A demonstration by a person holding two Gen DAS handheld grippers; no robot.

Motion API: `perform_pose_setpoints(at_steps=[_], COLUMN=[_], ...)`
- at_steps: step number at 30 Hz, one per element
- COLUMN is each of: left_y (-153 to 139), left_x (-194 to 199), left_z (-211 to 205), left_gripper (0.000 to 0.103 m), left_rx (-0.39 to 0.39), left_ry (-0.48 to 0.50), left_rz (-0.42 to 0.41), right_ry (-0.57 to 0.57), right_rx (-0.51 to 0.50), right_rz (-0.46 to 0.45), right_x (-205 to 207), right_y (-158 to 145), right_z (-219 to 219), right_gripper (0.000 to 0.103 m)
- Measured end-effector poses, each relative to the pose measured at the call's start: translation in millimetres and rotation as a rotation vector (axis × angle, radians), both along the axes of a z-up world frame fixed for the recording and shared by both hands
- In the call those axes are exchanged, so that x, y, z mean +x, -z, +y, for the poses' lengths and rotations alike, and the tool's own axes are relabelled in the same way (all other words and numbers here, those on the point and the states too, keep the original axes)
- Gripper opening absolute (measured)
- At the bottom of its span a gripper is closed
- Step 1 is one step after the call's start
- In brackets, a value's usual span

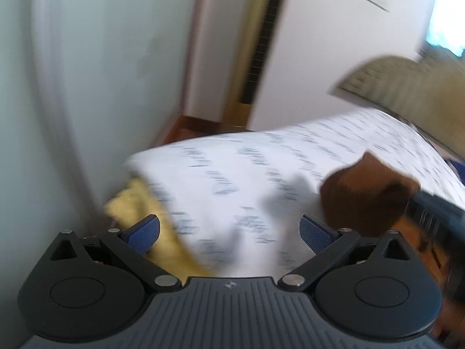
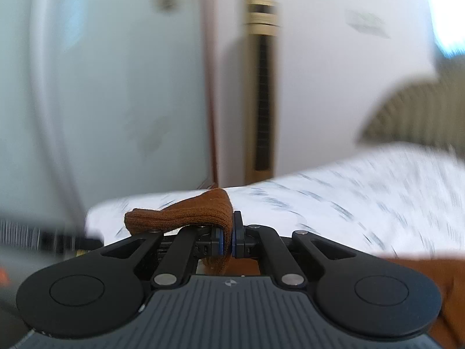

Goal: Fold small clothes
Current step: 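Carry the second sleeve across the sweater body with the right tool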

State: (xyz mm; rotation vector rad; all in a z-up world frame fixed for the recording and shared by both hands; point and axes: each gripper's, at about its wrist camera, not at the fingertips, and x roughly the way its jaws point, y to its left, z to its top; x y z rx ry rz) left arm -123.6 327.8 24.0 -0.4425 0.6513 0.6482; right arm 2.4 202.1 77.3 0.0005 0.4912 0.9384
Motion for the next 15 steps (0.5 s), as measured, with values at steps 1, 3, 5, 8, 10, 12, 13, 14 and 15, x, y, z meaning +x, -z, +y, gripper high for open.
perform_pose_setpoints(at_steps=[1,3,5,8,10,12,13,14,15], left_y=[-1.0,-2.1,-2.7,-3.0,-1.1,1.0,2.2,4.0,5.6], left_x=[8.6,25.8,43.2,65.1,79.4,92.9,98.2,104.2,109.7], left_z=[-9.4,-28.6,-46.7,-73.1,-90.2,-109.3,-118.3,-127.4,-134.9], left_gripper=[0.103,0.103,0.103,0.103,0.103,0.103,0.103,0.103,0.103], left_rx=[0.009,0.024,0.029,0.042,0.062,0.075,0.079,0.084,0.089], left_ry=[0.028,0.087,0.147,0.226,0.271,0.323,0.351,0.379,0.401], left_rz=[0.002,0.008,0.012,0.017,0.030,0.045,0.050,0.056,0.063], right_ry=[0.039,0.128,0.217,0.343,0.404,0.437,0.453,0.466,0.476], right_rx=[0.030,0.088,0.158,0.251,0.284,0.301,0.303,0.302,0.302], right_rz=[0.031,0.091,0.167,0.265,0.310,0.341,0.348,0.353,0.361], right_x=[13.7,39.4,60.7,87.9,100.4,106.5,104.1,105.6,106.4], right_y=[-0.9,-0.1,5.8,18.8,28.0,36.5,40.3,43.9,49.0], right_z=[-14.3,-46.7,-85.5,-141.3,-171.5,-193.1,-201.0,-205.4,-211.4], right_gripper=[0.006,0.006,0.006,0.007,0.008,0.008,0.008,0.008,0.008])
